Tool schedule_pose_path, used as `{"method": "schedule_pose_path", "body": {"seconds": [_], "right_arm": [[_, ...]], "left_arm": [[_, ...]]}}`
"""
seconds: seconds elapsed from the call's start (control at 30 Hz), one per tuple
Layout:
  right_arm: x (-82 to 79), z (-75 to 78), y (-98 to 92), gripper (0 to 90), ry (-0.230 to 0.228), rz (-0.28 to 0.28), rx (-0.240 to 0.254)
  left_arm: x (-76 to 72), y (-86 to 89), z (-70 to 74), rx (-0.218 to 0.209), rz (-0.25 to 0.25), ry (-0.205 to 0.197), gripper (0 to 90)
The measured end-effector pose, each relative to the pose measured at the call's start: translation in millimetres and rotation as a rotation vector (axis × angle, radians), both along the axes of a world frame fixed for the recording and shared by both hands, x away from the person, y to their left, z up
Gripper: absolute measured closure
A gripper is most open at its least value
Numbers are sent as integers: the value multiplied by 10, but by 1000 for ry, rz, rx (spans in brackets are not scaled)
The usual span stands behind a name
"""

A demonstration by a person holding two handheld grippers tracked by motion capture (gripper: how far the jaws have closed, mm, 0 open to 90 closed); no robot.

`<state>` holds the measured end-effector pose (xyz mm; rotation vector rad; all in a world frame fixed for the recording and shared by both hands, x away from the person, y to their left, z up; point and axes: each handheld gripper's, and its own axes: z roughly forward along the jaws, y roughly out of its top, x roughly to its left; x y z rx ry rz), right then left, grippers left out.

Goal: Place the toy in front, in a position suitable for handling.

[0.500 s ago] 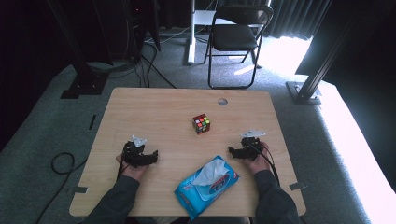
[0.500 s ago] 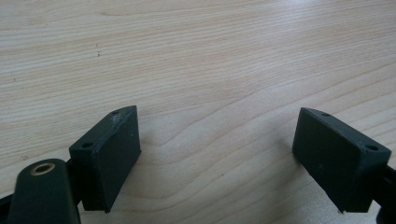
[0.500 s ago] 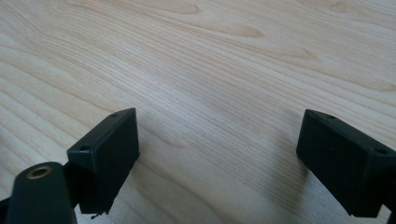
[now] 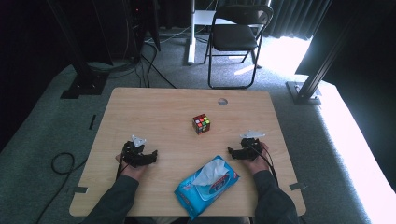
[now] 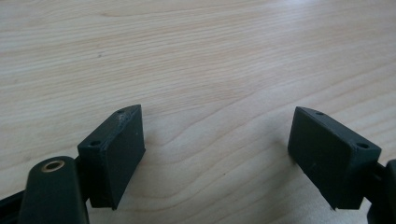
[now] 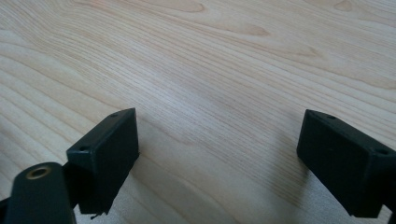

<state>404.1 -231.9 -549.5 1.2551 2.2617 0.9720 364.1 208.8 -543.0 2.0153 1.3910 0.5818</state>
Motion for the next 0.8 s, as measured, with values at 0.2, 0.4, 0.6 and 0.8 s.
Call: {"method": "schedule_pose_path", "body": {"seconds": [0.2, 0.4, 0.6, 0.8], "right_arm": [[-1, 0, 0, 128, 0, -1, 0], [-5, 0, -4, 128, 0, 10, 0], [-5, 0, -4, 128, 0, 10, 0], [-5, 0, -4, 128, 0, 10, 0]], "left_arm": [[37, 33, 44, -2, -49, 44, 188], [37, 69, 127, -29, -70, 33, 206], [40, 54, 208, -28, -117, 6, 206], [72, -24, 296, -30, -152, -14, 205]]}}
